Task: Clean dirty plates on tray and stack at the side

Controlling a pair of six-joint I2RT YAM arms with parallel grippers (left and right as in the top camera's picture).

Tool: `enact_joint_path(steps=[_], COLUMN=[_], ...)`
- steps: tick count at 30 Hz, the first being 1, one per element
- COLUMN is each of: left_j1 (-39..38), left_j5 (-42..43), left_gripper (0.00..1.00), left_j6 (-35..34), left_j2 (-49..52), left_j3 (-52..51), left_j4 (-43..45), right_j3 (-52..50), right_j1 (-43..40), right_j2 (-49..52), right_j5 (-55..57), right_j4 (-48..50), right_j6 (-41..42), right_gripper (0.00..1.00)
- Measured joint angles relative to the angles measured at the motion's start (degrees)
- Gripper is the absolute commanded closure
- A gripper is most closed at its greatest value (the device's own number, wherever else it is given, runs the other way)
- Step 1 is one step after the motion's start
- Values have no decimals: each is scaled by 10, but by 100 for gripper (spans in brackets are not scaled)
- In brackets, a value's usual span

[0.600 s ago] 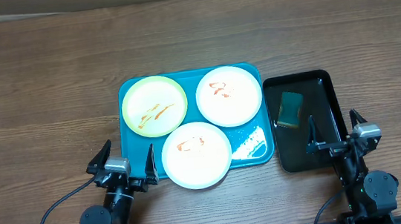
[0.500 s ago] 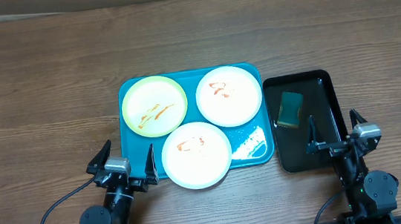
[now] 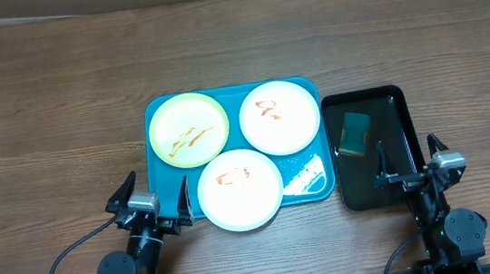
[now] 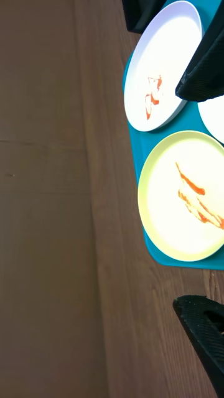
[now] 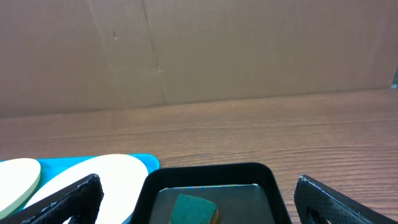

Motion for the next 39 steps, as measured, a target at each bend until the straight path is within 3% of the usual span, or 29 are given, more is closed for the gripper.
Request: enact_joint_path(steps=[30,39], left_j1=[0,0], left_j5=[0,0], left_gripper=[0,0], left_j6=[0,-9], left_j2=[0,0], left_j3=[0,0], left_j4=[0,-4], right_j3=[0,0], right_j1=[0,0], right_j2=[0,0], right_j5=[0,-5], right_j4=[0,-5], right_j6=[1,59], right_gripper=[0,0])
